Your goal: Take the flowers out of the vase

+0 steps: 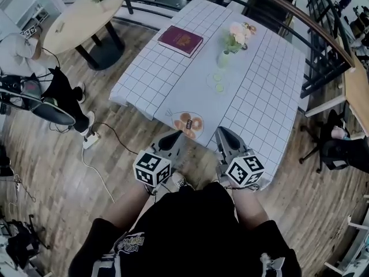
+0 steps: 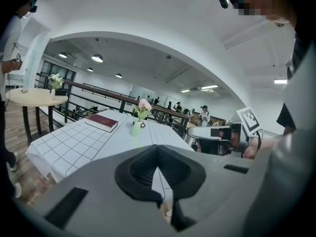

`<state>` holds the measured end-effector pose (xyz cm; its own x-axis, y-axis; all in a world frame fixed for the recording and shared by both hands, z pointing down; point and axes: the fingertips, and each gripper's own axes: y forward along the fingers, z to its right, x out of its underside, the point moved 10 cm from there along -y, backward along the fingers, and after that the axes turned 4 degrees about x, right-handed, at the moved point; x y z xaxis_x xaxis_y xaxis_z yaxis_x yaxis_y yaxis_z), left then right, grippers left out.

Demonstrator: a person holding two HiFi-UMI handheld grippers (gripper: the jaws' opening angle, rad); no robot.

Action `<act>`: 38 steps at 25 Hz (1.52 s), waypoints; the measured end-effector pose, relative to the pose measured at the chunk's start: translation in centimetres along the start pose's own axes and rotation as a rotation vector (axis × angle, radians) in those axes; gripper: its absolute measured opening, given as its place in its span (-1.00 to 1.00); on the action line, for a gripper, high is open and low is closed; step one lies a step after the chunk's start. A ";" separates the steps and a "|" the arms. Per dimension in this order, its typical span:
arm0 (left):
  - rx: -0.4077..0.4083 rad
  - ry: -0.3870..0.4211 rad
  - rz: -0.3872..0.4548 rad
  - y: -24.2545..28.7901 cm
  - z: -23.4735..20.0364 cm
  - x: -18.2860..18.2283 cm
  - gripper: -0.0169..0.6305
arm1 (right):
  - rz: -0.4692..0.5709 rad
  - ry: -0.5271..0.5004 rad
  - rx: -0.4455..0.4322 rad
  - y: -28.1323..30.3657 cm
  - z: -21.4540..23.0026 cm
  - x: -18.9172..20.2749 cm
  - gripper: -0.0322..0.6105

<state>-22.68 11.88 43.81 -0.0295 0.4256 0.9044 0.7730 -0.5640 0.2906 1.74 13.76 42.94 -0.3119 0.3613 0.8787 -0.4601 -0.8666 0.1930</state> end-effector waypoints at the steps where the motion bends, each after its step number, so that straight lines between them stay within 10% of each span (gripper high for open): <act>1: -0.002 -0.003 -0.004 0.6 -0.2 -0.5 -0.92 | -0.005 0.005 0.002 0.4 0.6 -0.5 -0.83; 38: -0.120 0.005 0.003 14.7 -2.2 -5.8 -0.92 | -0.012 0.025 -0.071 7.3 14.2 -7.4 -0.83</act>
<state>-12.52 -0.41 43.54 -0.0308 0.4202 0.9069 0.6920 -0.6458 0.3227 12.53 -0.12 44.05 -0.3263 0.3811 0.8650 -0.5219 -0.8356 0.1713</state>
